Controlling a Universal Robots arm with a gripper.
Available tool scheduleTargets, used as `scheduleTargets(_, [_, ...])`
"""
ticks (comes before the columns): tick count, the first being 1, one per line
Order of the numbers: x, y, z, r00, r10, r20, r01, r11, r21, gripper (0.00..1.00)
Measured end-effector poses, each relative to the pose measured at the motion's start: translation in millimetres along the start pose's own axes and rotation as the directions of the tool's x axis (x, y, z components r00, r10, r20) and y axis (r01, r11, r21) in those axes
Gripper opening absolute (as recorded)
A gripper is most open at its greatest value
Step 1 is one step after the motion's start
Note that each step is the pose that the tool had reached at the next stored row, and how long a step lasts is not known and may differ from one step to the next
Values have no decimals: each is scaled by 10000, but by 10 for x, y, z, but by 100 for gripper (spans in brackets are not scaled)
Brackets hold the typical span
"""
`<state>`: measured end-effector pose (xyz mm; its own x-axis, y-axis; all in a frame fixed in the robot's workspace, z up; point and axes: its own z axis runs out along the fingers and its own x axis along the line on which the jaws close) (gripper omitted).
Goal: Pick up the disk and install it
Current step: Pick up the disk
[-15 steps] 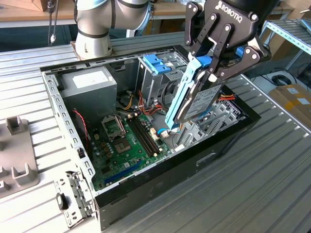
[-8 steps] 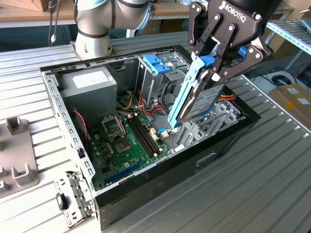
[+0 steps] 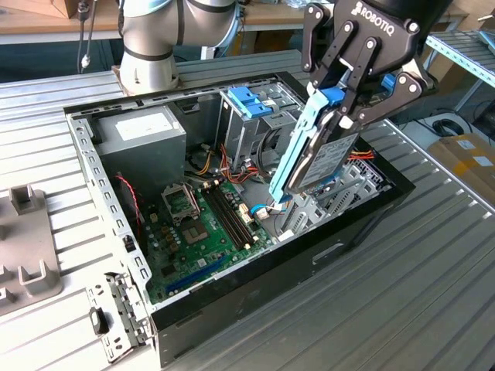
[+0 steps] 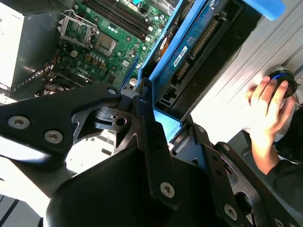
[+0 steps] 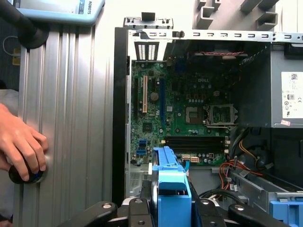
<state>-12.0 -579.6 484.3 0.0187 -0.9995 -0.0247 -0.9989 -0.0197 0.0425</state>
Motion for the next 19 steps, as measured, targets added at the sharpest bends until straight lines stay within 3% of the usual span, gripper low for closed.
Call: scheduleTargets(19, [4, -98, -2, 10000, 0, 0, 0, 10000, 0, 37])
